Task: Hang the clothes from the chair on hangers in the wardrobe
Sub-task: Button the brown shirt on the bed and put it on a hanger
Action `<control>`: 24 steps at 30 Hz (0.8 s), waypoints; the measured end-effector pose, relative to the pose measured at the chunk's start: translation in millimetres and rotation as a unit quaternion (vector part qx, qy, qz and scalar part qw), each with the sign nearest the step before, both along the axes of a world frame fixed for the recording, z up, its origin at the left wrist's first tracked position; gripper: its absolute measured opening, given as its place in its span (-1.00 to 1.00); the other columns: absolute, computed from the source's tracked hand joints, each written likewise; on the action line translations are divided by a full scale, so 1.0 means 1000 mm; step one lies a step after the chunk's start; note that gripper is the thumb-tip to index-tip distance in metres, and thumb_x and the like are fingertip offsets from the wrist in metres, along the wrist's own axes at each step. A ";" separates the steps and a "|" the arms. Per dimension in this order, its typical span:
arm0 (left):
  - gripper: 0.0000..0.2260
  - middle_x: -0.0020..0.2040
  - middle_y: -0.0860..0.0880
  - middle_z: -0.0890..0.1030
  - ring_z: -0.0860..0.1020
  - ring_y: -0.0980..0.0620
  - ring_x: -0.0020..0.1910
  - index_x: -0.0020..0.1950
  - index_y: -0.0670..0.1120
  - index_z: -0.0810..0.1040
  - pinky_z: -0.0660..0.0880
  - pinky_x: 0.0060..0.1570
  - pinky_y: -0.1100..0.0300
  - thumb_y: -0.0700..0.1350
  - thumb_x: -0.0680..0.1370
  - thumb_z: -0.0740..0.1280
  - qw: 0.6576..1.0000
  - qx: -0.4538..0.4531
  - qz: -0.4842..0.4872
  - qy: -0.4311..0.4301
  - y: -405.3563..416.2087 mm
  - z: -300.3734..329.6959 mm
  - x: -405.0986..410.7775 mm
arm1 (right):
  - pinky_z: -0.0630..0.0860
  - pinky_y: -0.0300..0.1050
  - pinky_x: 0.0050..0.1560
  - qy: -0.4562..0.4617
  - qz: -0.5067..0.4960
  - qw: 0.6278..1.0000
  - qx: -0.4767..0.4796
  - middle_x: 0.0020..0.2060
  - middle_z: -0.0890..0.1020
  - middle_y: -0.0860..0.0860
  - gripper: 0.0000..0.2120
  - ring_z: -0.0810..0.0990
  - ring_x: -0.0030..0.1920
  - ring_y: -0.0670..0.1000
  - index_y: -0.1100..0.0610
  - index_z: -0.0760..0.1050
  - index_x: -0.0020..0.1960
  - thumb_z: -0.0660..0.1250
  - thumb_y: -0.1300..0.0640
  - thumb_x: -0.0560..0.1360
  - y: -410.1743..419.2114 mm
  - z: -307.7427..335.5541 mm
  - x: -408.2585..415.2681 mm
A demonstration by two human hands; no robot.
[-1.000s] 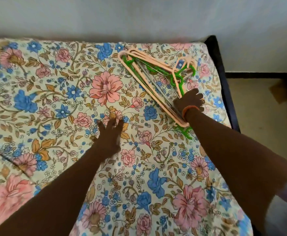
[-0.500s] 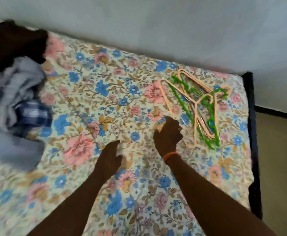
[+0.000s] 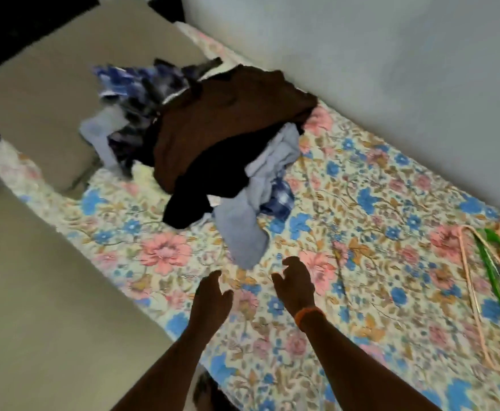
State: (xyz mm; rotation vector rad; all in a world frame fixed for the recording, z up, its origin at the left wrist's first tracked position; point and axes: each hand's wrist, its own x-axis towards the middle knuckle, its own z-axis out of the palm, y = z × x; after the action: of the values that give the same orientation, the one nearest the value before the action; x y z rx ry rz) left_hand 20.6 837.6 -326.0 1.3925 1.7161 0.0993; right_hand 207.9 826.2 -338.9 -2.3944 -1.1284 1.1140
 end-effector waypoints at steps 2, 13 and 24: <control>-0.46 0.51 -0.16 0.33 0.30 -0.10 0.49 0.55 -0.15 0.24 0.22 0.40 0.15 -0.13 0.61 0.33 1.000 -0.007 0.008 -0.004 0.018 0.001 -0.035 | 0.47 0.11 0.17 -0.020 0.036 0.998 0.046 0.15 0.57 0.16 -0.64 0.55 0.18 0.20 0.20 0.44 0.28 0.36 0.14 0.52 0.034 0.007 -0.033; -0.53 0.45 -0.14 0.43 0.41 -0.09 0.42 0.51 -0.12 0.33 0.35 0.40 0.02 -0.15 0.60 0.33 0.992 0.012 0.107 -0.063 0.098 -0.030 -0.103 | 0.47 0.18 0.10 -0.389 0.306 0.851 0.178 0.49 0.26 0.17 -0.35 0.43 0.28 0.29 0.13 0.15 0.56 0.28 0.24 0.51 0.302 0.043 -0.112; -0.60 0.34 -0.15 0.48 0.53 -0.09 0.24 0.43 -0.16 0.39 0.51 0.12 0.10 -0.19 0.60 0.32 0.977 0.092 0.168 -0.089 0.138 -0.019 -0.100 | 0.42 0.11 -0.17 -0.263 0.236 0.883 0.309 -0.22 0.56 0.17 -0.73 0.54 -0.16 0.26 0.18 0.46 -0.14 0.09 0.08 0.59 0.317 0.055 -0.107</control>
State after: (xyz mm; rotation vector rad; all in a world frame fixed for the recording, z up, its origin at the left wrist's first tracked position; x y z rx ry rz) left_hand -78.9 975.3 -345.0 1.1682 1.8092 0.5667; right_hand 100.9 1143.0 -283.9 -1.9704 -1.9567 0.0949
